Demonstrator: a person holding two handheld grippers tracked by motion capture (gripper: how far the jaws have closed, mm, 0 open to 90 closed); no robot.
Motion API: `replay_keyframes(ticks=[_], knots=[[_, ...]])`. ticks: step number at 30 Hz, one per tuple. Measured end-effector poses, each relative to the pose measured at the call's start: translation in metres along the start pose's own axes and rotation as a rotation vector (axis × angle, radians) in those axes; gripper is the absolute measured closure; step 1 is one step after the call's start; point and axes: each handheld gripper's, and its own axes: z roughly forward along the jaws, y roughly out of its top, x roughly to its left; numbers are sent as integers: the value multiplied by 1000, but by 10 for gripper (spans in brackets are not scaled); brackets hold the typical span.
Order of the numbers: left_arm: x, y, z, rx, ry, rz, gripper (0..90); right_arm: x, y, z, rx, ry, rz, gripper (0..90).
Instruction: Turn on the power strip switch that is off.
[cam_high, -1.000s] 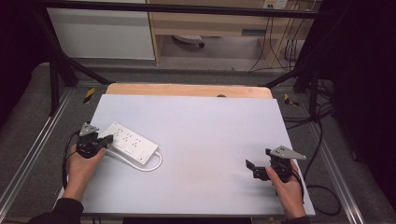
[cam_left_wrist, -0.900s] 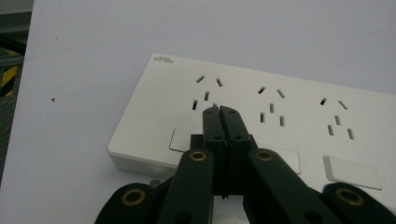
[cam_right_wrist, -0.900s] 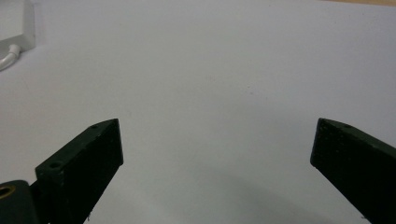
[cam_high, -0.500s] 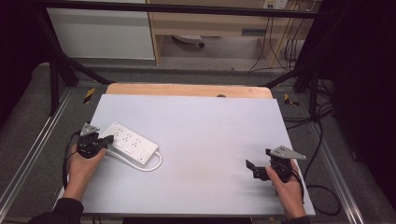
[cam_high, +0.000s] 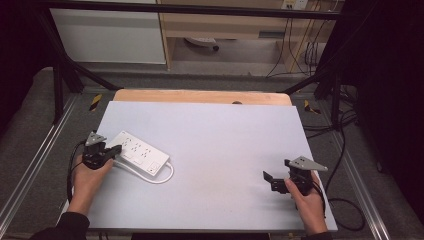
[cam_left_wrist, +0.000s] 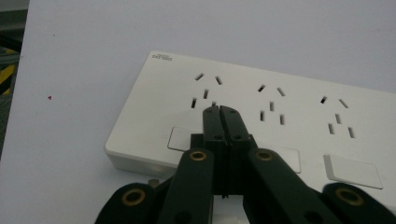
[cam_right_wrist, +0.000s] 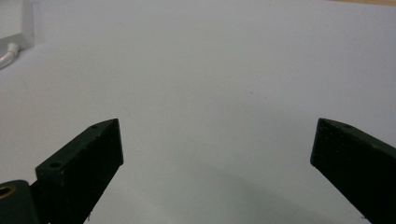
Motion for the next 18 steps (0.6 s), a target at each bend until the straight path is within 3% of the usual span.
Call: replay_keyframes(ticks=[18], knots=[[1,0,0,0,-4,-4,900,0,0,0,2,1,0,28]])
